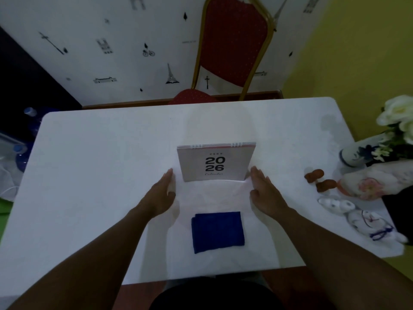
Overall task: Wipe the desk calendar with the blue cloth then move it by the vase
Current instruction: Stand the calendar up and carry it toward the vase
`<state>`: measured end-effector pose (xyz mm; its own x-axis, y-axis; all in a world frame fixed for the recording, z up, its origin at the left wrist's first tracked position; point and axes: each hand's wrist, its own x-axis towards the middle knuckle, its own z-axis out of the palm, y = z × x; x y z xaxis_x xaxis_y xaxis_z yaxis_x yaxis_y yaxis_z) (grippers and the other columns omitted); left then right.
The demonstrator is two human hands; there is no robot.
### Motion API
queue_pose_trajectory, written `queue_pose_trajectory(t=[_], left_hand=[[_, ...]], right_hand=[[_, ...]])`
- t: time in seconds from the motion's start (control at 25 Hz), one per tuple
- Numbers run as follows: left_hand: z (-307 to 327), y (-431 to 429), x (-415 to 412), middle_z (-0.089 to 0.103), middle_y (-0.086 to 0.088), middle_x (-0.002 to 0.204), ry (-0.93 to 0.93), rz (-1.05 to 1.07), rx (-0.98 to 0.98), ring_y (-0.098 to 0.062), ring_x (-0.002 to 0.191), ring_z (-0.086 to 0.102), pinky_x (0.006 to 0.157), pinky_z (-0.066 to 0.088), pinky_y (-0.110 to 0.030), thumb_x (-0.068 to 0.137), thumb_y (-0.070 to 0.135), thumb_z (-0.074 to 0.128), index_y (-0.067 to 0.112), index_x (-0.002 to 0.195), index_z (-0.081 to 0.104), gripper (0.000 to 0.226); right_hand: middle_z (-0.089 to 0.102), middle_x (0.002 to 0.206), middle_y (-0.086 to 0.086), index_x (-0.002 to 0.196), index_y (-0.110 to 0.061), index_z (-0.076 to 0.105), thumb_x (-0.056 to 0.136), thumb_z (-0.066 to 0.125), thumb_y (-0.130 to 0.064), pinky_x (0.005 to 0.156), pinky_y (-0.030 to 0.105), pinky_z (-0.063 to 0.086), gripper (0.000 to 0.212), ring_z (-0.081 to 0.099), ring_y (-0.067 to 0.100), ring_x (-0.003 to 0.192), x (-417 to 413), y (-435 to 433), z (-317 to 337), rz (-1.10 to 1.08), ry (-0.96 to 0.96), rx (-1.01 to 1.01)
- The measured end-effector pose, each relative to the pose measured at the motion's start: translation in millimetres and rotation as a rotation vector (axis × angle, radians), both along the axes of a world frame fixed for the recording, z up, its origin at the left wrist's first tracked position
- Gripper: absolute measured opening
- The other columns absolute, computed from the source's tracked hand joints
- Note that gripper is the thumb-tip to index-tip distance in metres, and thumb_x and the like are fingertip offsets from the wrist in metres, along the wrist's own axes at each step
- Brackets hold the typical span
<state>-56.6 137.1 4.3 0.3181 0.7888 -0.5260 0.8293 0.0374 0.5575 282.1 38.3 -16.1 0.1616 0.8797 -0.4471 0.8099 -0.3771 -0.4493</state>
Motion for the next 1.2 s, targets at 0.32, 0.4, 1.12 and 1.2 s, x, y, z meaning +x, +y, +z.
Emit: queue_pose_trajectory(t=[0.32,0.4,1.12,1.2], left_hand=[[49,-3,32,0.029,0.006,0.172,-0.345,0.23,0.082,-0.025,0.157,0.032,0.123,0.034,-0.049,0.097,0.009,0.052,0.036,0.165,0.02,0.08],[57,-9,42,0.038,0.006,0.168,-0.471,0.238,0.046,-0.027,0.152,0.039,0.119,0.043,-0.053,0.092,0.009,0.055,0.04,0.164,0.022,0.084],[87,37,156,0.062,0.022,0.124,-0.688,0.216,-0.111,-0.015,0.116,0.062,0.069,0.061,-0.022,0.071,0.007,0.055,0.056,0.14,0.043,0.086],[88,44,186,0.062,0.024,0.123,-0.686,0.175,-0.122,-0.013,0.116,0.061,0.068,0.061,-0.021,0.072,0.005,0.055,0.056,0.14,0.043,0.086]], right_hand=[[0.052,0.154,-0.01,0.156,-0.038,0.034,0.091,0.063,-0.019,0.105,0.033,0.049,0.074,0.048,0.017,0.144,-17,23,54,-0.344,0.422,0.159],[0.06,0.137,-0.019,0.148,-0.045,0.041,0.084,0.061,-0.017,0.097,0.029,0.051,0.073,0.054,0.013,0.137,-25,22,60,-0.378,0.484,0.201],[0.071,0.119,-0.005,0.135,-0.033,0.053,0.074,0.057,-0.022,0.075,0.022,0.053,0.063,0.067,0.019,0.109,35,31,82,-0.604,0.564,0.318],[0.07,0.115,-0.008,0.136,-0.036,0.051,0.072,0.057,-0.02,0.073,0.018,0.051,0.067,0.066,0.017,0.109,57,30,86,-0.651,0.542,0.349]])
